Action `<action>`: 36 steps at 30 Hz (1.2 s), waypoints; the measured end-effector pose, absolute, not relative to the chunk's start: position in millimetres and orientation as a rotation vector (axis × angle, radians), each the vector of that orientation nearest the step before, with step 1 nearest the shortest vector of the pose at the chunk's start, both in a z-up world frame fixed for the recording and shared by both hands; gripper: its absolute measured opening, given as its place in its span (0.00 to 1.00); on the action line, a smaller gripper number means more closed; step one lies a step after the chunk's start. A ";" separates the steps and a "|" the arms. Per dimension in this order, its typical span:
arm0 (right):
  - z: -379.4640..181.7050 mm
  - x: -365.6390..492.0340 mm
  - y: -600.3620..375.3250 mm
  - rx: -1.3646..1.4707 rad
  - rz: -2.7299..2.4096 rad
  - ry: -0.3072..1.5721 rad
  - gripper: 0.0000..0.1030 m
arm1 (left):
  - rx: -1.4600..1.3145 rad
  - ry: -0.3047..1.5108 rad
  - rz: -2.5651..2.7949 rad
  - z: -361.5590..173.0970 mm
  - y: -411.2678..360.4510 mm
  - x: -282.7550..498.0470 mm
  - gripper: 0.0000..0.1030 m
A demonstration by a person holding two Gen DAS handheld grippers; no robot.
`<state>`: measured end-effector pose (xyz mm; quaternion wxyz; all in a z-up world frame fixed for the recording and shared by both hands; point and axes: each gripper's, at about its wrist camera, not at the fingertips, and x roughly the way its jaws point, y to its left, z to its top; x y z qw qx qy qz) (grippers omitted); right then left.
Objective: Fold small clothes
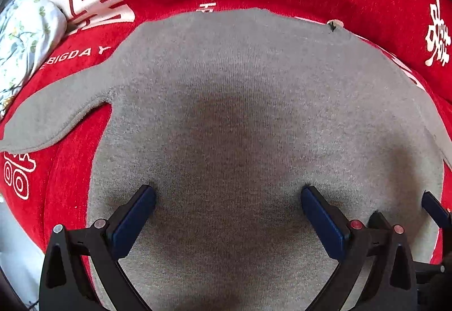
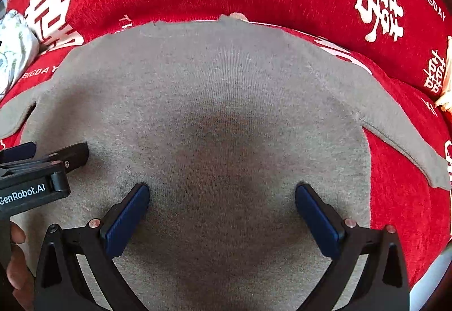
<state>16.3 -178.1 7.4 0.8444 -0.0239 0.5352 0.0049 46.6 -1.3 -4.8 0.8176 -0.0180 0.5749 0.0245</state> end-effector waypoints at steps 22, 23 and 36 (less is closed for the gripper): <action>50.1 38.6 -217.6 0.034 -0.035 1.076 1.00 | -0.006 1.146 0.149 38.8 -12.4 51.9 1.00; 50.5 38.5 -221.5 0.041 -0.040 1.073 1.00 | -0.020 1.152 0.143 39.0 -12.3 53.1 1.00; 55.9 38.5 -271.2 0.094 -0.107 1.023 1.00 | -0.021 1.141 0.126 49.3 -48.8 62.8 1.00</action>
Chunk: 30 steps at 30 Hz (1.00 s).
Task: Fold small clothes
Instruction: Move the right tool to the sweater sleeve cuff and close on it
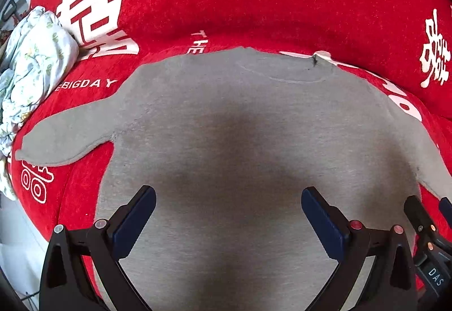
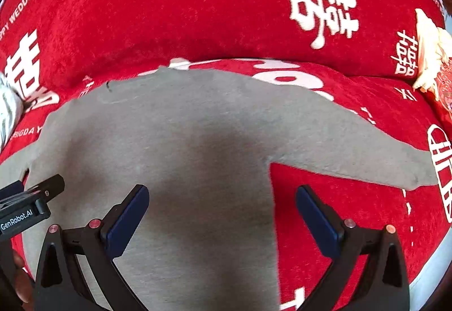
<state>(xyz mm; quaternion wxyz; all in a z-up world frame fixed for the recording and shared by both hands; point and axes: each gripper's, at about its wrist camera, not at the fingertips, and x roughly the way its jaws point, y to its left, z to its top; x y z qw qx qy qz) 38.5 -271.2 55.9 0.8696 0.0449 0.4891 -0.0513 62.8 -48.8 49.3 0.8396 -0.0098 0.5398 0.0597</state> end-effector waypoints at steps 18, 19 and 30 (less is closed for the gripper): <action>69.5 24.9 -359.4 0.142 -0.228 0.990 1.00 | 0.078 1.115 0.030 56.8 -136.3 58.8 1.00; 69.5 23.0 -364.8 0.140 -0.237 0.988 1.00 | 0.098 1.108 0.021 57.4 -144.5 57.0 1.00; 64.4 8.4 -419.0 0.174 -0.301 0.978 1.00 | 0.135 1.111 -0.019 54.6 -192.3 59.0 1.00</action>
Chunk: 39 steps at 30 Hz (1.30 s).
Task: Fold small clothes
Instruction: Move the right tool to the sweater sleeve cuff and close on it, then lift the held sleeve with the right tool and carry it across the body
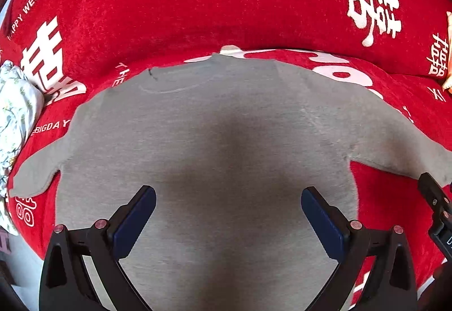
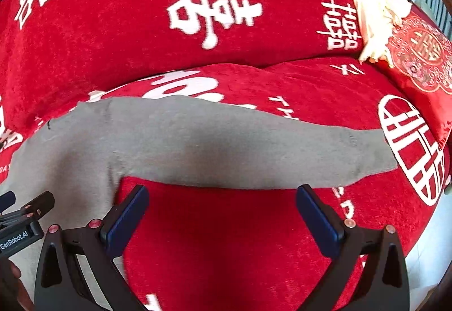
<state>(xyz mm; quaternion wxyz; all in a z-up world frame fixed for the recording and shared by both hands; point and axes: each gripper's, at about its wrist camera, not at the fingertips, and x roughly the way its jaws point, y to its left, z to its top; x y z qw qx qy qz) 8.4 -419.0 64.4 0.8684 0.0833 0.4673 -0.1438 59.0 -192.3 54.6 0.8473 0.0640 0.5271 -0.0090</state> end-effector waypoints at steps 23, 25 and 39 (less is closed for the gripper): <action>29.5 -12.4 -553.2 0.315 -0.497 0.990 1.00 | 0.219 1.111 -0.071 37.5 -272.2 82.2 1.00; 27.9 -15.9 -568.3 0.324 -0.531 0.987 1.00 | 0.223 1.111 -0.076 35.7 -278.8 85.3 1.00; 1.6 -40.1 -618.1 0.782 -0.315 0.908 0.82 | 0.237 1.120 -0.096 21.4 -304.7 100.8 1.00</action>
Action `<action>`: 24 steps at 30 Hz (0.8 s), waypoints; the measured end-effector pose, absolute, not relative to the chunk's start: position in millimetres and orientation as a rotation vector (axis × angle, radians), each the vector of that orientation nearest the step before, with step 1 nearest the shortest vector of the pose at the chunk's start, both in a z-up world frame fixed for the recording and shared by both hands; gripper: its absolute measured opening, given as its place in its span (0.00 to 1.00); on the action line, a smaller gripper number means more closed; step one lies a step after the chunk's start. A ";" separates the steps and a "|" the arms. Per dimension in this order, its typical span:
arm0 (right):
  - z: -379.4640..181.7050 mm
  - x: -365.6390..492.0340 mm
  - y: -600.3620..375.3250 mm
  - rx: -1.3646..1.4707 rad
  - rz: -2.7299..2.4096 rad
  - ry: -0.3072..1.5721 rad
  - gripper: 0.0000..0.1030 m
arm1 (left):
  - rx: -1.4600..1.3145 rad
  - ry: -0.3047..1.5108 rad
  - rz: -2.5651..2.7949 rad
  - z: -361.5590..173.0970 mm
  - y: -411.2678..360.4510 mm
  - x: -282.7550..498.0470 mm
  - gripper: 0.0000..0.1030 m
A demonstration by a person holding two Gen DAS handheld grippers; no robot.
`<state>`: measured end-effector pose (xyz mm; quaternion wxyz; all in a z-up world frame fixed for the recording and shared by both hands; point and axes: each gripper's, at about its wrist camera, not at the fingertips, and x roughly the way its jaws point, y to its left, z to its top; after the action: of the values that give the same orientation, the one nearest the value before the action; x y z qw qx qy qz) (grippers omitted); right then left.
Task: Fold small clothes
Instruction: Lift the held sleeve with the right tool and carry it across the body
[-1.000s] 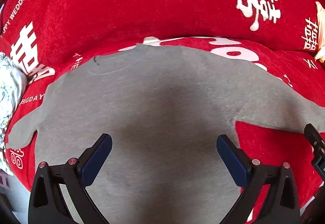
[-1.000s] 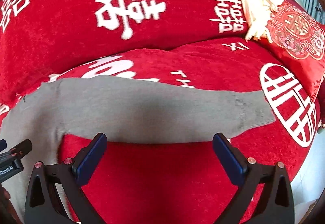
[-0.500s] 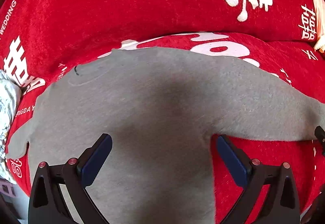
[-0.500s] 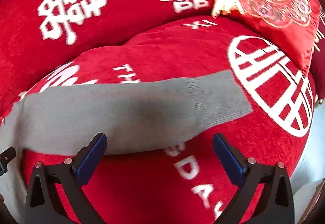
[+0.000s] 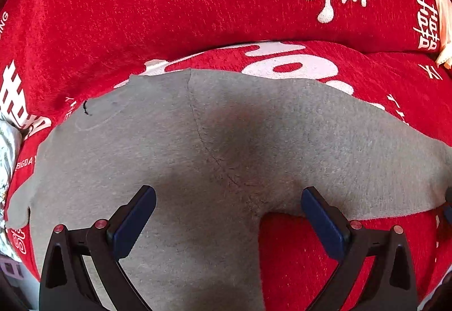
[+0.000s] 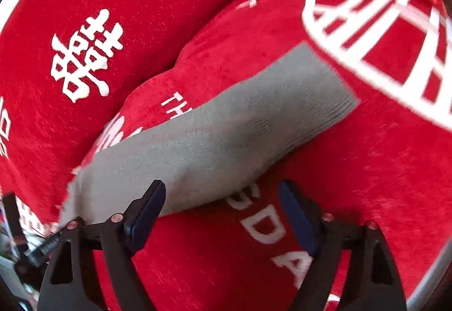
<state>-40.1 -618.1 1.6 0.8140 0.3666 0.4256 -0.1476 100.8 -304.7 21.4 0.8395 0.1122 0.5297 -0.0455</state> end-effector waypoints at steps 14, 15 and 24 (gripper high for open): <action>-16.4 -17.9 -662.7 0.958 -0.308 0.749 0.08 | 0.198 1.103 -0.056 25.5 -273.5 115.7 1.00; -11.0 -21.4 -663.3 0.923 -0.338 0.737 0.08 | 0.191 1.109 -0.040 22.9 -269.9 118.2 1.00; 32.3 -17.6 -642.6 0.718 -0.373 0.735 0.06 | 0.175 1.131 -0.044 20.7 -251.6 112.3 1.00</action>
<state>-17.6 -642.6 32.3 0.8542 0.3414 0.3496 -0.1775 112.3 -251.6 20.7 0.8404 0.0830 0.5352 -0.0210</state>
